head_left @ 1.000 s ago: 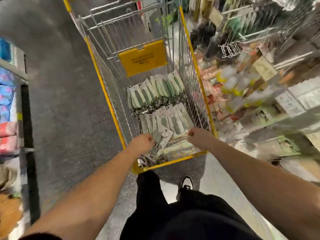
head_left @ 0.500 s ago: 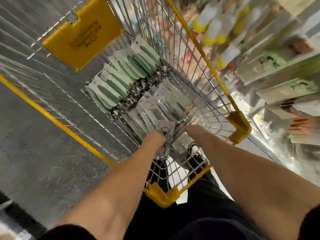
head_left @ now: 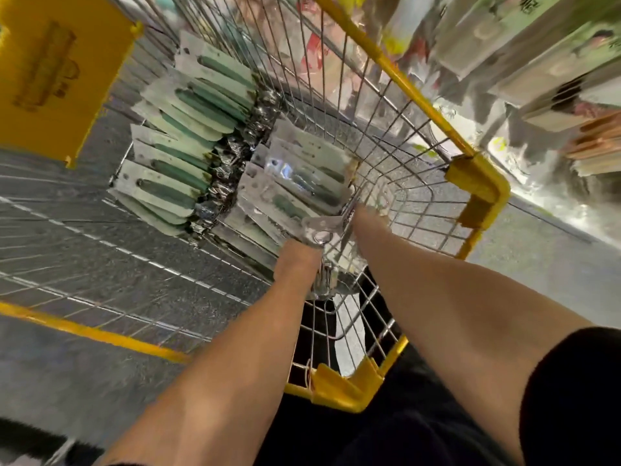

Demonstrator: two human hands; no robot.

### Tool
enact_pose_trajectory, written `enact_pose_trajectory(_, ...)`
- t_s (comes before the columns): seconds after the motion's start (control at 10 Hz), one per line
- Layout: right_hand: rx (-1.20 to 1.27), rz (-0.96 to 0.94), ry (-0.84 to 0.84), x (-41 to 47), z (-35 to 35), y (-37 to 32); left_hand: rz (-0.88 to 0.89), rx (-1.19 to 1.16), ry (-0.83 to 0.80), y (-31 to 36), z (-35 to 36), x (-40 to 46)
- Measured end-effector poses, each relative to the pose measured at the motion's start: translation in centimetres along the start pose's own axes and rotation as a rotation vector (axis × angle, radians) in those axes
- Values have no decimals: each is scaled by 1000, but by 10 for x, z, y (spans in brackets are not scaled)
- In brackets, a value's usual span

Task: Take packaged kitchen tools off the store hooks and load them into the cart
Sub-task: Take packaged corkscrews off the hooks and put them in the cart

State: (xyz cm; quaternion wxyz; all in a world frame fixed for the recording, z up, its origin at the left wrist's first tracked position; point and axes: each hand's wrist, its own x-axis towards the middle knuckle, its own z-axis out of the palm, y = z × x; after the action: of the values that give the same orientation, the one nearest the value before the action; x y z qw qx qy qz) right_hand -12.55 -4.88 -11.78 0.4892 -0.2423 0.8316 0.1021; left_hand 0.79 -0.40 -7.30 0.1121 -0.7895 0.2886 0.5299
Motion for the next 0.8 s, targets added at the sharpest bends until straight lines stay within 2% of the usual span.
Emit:
enact_pose_trajectory(0.1,8,-6,19,22,11,9,47,12,20,-1,0,-3)
enact_pose_trajectory(0.2,81,19,-43,13,8,13,99,80,4,-2,-1,-4)
enact_pose_trajectory(0.4,76,85,-147,17,19,29,178,146,-86,-7,-8,-6)
enact_pose_trajectory(0.5,103,47,-208,5,14,33,225,147,-125,-7,-13,-13)
enact_pose_trajectory(0.6,61,-20,-237,-61,-25,17,289,117,-110,-3,-28,-29)
enact_pose_trajectory(0.7,97,-50,-372,-75,-48,13,300,77,-86,5,-52,-47)
enact_pose_trajectory(0.8,309,40,-373,-93,-74,9,279,24,-40,12,-76,-69)
